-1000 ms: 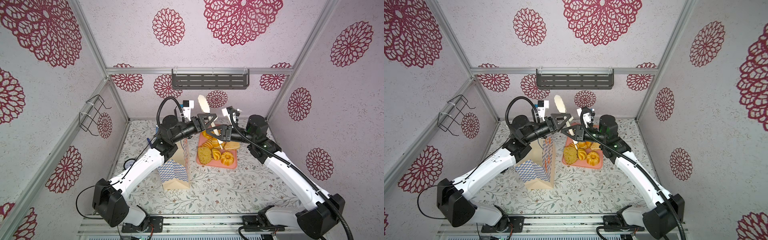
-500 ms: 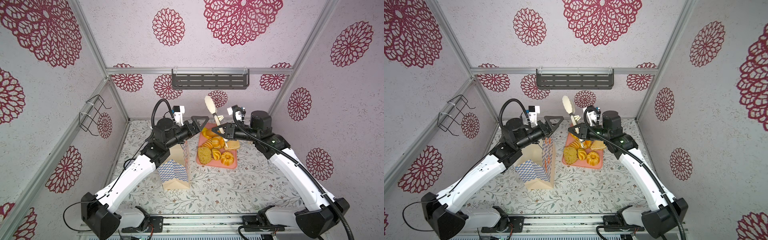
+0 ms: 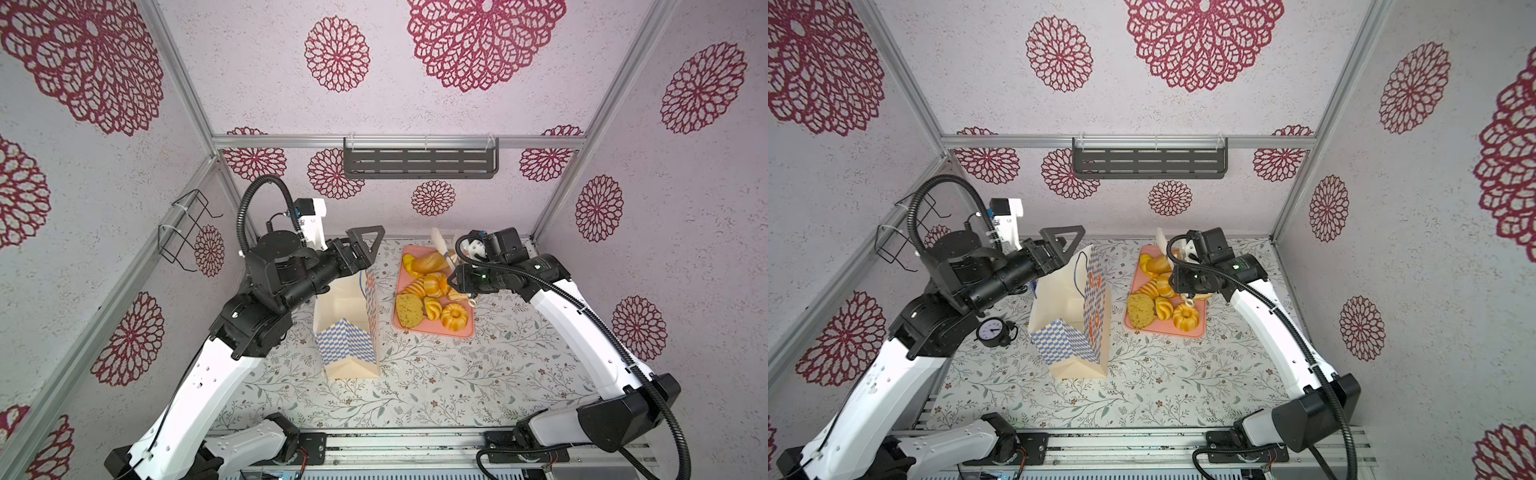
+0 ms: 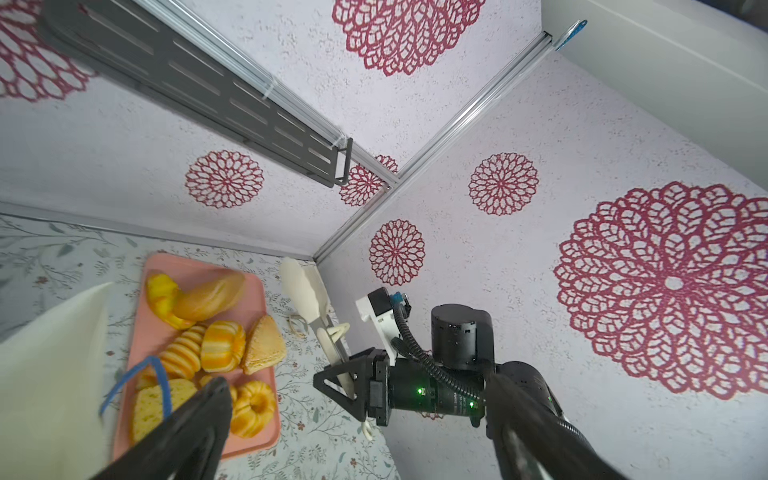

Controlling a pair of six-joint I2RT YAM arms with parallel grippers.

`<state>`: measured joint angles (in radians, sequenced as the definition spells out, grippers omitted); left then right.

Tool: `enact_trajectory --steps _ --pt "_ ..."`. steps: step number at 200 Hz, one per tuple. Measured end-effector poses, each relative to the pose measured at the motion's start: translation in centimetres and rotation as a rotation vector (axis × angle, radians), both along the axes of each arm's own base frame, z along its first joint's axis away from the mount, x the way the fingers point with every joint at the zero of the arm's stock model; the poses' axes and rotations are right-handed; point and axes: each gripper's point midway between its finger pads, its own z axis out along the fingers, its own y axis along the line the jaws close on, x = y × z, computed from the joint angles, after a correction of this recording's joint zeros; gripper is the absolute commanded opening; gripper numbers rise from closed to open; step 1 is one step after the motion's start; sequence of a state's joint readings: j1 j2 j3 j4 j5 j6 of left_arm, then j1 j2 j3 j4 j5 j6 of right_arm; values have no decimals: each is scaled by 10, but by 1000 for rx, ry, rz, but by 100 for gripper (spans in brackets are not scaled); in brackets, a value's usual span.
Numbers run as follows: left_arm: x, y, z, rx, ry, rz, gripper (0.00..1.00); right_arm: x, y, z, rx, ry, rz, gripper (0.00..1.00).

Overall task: Place the fake bread into the paper bag
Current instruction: 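Move the left gripper to the paper bag rim while the right lowers the tongs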

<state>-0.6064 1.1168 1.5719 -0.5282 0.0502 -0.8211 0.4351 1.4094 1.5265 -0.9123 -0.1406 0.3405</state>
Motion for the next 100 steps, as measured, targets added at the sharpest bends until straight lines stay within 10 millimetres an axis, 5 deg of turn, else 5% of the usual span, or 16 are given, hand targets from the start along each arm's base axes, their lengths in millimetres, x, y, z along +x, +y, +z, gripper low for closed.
enact_trajectory --steps 23,100 --pt "-6 26 -5 90 7 96 97 -5 -11 -20 -69 41 -18 45" --pt "-19 118 -75 389 172 422 97 -24 -39 -74 -217 148 -66 48"
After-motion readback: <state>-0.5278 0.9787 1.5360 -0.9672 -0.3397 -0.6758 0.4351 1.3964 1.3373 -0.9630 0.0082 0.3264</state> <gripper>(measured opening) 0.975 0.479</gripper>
